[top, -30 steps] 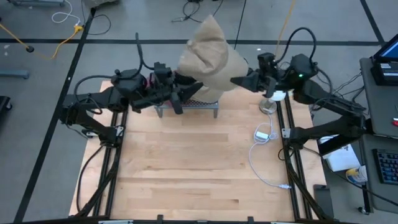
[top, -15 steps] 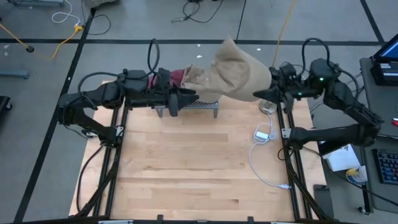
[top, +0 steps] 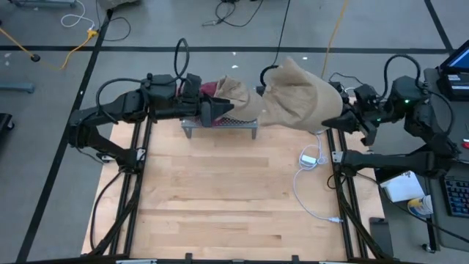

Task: Pick & Place hat
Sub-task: Stack the light brown cap on the light brown caps on the shelf

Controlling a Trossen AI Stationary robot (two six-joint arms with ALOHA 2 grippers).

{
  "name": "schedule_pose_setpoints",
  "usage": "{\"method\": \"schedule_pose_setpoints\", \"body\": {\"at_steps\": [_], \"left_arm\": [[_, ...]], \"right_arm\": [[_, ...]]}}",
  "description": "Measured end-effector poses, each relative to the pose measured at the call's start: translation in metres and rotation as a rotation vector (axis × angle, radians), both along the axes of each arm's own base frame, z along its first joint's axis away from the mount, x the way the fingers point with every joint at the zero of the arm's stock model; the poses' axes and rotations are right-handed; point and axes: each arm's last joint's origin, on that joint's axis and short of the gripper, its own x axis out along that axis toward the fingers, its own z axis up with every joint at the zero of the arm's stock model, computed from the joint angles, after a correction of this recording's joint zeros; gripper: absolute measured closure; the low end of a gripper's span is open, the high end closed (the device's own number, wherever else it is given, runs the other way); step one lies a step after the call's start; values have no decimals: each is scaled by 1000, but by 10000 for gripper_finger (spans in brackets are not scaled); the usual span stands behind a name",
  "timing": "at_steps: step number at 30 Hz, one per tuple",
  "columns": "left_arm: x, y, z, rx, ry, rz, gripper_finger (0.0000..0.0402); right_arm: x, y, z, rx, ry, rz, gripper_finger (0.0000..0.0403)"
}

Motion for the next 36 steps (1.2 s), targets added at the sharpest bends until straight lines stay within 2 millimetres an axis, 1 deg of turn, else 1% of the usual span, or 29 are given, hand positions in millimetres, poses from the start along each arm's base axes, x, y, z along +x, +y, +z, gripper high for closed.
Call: {"method": "schedule_pose_setpoints", "body": {"at_steps": [2, 5, 10, 15, 19, 23, 28, 31, 33, 36], "left_arm": [[3, 1, 0, -6, -10, -5, 192], [6, 3, 1, -6, -36, -38, 192], [12, 4, 6, 15, -105, -83, 192], [15, 10, 3, 2, -96, -68, 192], [14, 11, 6, 7, -128, -84, 192], [15, 10, 9, 19, -156, -122, 192], [14, 11, 11, -7, -175, -189, 195], [14, 12, 10, -46, -176, -208, 219], [14, 12, 10, -63, -179, -218, 247], [14, 12, 10, -73, -180, -222, 300]], "right_arm": [[1, 0, 1, 1, -6, 0, 397], [10, -4, 2, 21, -11, 27, 397], [34, -10, 4, 20, -27, 108, 397], [60, -15, 3, 13, -42, 172, 397], [75, -16, 0, 15, -34, 223, 397], [82, -16, -2, 4, -26, 230, 397], [81, -16, -1, -11, -39, 227, 397], [80, -16, -1, -11, -39, 226, 397], [80, -16, -1, -11, -39, 226, 397], [80, -16, -1, -9, -38, 226, 395]]}}
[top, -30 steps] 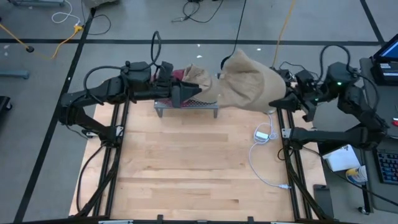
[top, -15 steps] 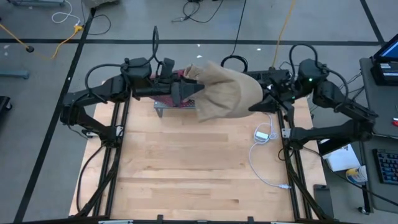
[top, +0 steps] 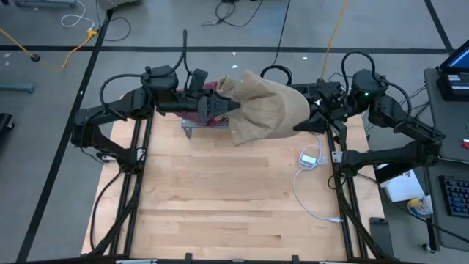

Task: Pick & Place hat
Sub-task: Stack the light brown cap on the light brown caps on the shelf

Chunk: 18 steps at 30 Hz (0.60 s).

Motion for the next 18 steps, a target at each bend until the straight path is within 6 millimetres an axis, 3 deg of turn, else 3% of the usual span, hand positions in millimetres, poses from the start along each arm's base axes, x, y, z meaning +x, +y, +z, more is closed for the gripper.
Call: {"method": "schedule_pose_setpoints", "body": {"at_steps": [4, 8, 12, 18], "left_arm": [[-1, 0, 1, 4, -5, -4, 375], [-2, 0, 5, 10, -43, -4, 378], [-3, 4, 8, 20, -79, -19, 378], [-5, 13, 10, 7, -97, -21, 378]], "right_arm": [[0, 0, 0, -2, -1, -1, 381], [0, -1, 0, -11, -4, -6, 342], [-11, -2, -1, -77, -9, -45, 279], [-41, -3, -11, -244, 119, -404, 198]]}}
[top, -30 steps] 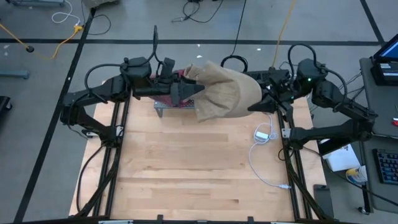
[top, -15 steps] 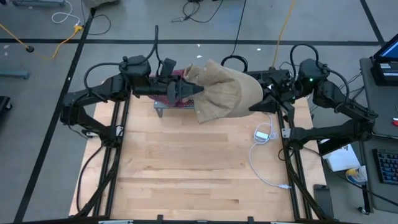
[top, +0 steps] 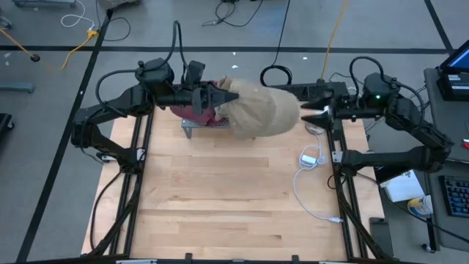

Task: Pick & Place hat
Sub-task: Stack the light brown cap on the light brown caps on the shelf

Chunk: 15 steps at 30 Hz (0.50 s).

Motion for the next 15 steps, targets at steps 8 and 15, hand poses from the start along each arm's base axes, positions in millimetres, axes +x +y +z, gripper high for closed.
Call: {"method": "schedule_pose_setpoints", "body": {"at_steps": [8, 15], "left_arm": [[-4, 18, 2, -63, -12, -4, 378], [-10, 40, -1, -118, 14, -36, 378]], "right_arm": [[-24, 2, -4, -112, 75, -227, 166], [-26, 3, -8, -99, 112, -221, 166]]}}
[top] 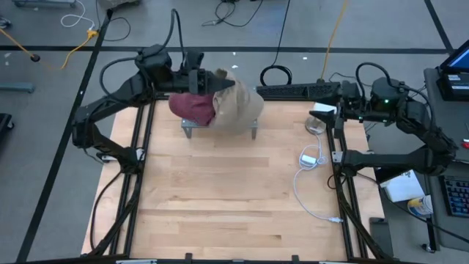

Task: Pick & Place hat
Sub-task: Stack the light brown cap on the light brown caps on the shelf

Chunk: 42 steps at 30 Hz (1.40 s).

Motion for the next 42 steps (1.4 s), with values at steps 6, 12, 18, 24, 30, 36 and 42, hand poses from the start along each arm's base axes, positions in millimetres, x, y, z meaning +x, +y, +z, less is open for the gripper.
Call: {"method": "schedule_pose_setpoints", "body": {"at_steps": [6, 12, 18, 24, 30, 36, 42], "left_arm": [[-10, 23, -1, 104, 9, -37, 378], [-19, 41, -6, 305, 31, -42, 378], [-23, 47, -6, 559, 2, -37, 378], [-23, 47, -7, 763, -15, -19, 378], [-23, 49, -14, 929, 37, 11, 378], [-20, 49, -17, 1086, 100, 104, 378], [-14, 42, -18, 1235, 115, 143, 378]], "right_arm": [[3, -1, -6, 1, 6, 1, 167], [11, -4, -23, 17, 49, 1, 174], [19, -8, -35, 18, 65, -7, 172], [22, -15, -38, -41, 45, -205, 176], [16, -16, -40, -78, 70, -315, 178], [11, -15, -66, -176, 76, -295, 179], [6, -13, -105, -210, 20, -297, 179]]}}
